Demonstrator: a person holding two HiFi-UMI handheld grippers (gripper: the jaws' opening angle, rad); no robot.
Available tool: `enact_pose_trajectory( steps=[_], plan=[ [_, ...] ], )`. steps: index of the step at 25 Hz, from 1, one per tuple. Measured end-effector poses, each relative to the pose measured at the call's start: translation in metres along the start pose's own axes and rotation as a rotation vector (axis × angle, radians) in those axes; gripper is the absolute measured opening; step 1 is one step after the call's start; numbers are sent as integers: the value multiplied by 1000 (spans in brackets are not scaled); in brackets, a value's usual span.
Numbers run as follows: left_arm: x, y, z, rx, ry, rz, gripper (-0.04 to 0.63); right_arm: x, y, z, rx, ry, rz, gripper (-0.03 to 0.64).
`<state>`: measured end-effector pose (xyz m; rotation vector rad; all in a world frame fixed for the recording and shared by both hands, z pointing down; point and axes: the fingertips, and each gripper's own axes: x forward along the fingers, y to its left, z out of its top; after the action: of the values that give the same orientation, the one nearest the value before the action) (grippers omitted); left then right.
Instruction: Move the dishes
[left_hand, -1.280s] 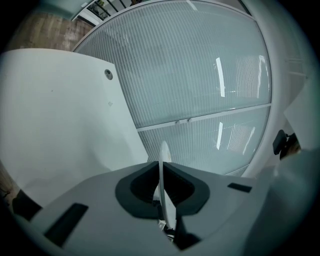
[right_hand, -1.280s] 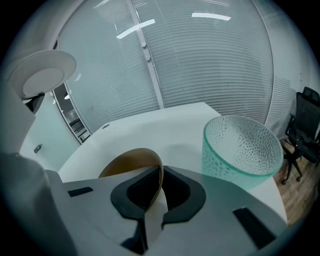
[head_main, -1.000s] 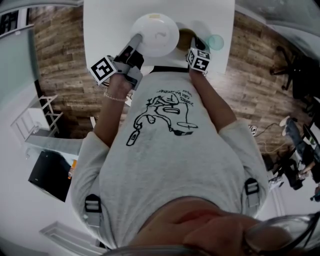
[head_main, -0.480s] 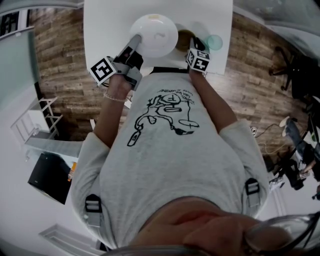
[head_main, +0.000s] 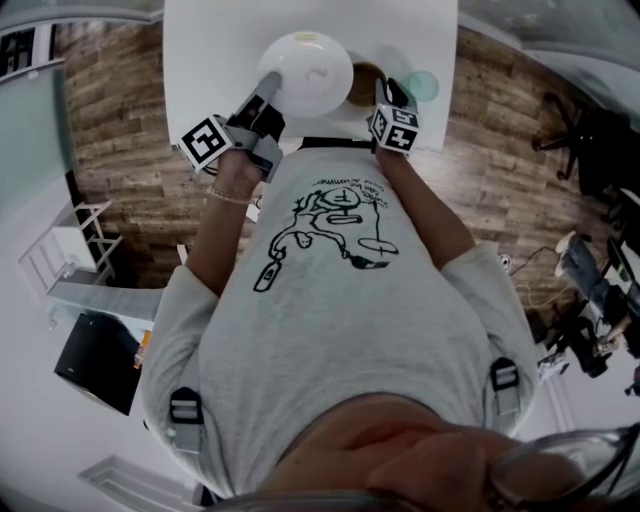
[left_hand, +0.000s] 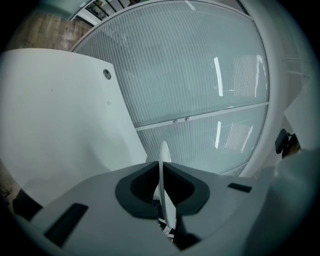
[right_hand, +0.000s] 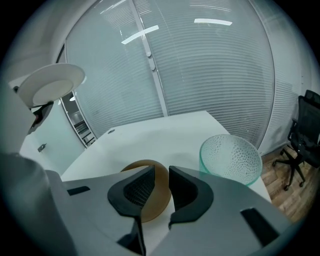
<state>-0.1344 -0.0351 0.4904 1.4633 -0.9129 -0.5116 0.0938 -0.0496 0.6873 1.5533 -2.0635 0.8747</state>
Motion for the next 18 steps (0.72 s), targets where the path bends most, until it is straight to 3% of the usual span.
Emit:
enact_pose_trajectory(
  steps=[6,18],
  plan=[
    [2,0,-2,3,-2,-6,18,-25,20,37,-41,-83,61,89],
    [0,-5,-1,6,-12,-22,18,-121,68,167,-312,-332,125,74]
  ],
)
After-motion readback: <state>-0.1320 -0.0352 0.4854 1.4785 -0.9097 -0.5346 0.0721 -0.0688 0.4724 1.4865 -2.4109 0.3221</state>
